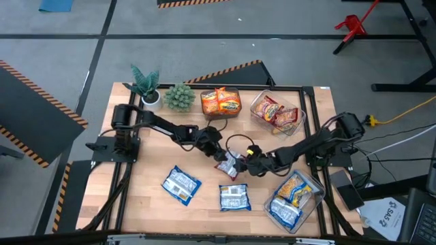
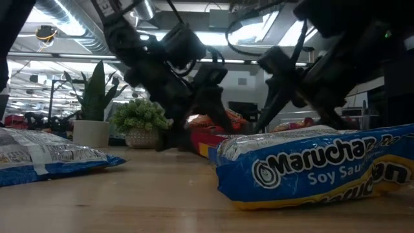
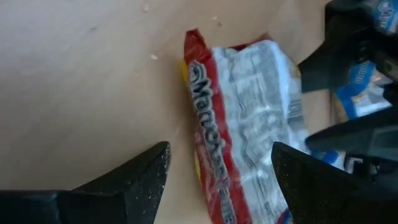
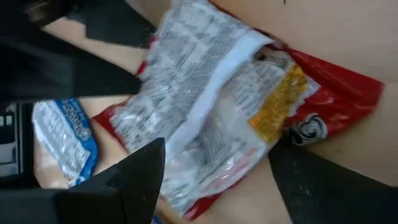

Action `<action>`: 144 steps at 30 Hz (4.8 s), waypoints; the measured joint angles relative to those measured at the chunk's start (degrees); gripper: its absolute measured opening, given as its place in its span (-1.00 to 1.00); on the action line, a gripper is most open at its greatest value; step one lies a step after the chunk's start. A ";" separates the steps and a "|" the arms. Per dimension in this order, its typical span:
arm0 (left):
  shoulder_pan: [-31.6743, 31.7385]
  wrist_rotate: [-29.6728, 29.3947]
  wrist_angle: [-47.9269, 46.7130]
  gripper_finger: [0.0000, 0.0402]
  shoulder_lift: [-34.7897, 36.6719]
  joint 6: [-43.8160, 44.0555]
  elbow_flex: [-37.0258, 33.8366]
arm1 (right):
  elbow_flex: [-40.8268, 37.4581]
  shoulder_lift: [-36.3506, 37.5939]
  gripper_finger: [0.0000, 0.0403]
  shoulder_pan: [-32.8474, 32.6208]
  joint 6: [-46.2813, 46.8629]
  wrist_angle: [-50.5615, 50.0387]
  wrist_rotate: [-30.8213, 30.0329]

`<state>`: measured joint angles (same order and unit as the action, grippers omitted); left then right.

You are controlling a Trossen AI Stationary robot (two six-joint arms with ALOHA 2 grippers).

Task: Sort Maruchan noodles
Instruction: Put the red noodle pack into the top transparent bin

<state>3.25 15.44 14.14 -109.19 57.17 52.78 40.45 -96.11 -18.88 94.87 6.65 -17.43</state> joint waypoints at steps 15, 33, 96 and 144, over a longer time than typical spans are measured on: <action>-0.86 3.54 8.01 0.35 -2.97 1.51 -0.14 | 0.11 -3.83 0.33 0.97 -1.56 4.53 -2.03; -0.61 5.57 10.35 -0.29 -3.06 4.69 -0.27 | -0.11 -2.99 0.33 0.97 -12.50 6.55 0.90; 11.32 -35.99 -5.50 -0.32 -12.79 -73.83 50.04 | 0.02 79.82 0.33 0.90 -29.42 -45.48 -4.75; 4.25 -39.81 0.30 -0.11 -29.37 -106.84 58.00 | -0.02 79.47 0.33 0.90 -30.71 -48.60 -9.05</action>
<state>7.50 -24.37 14.44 -138.56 -49.68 110.78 40.42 -16.64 -17.98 64.16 -41.96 -26.48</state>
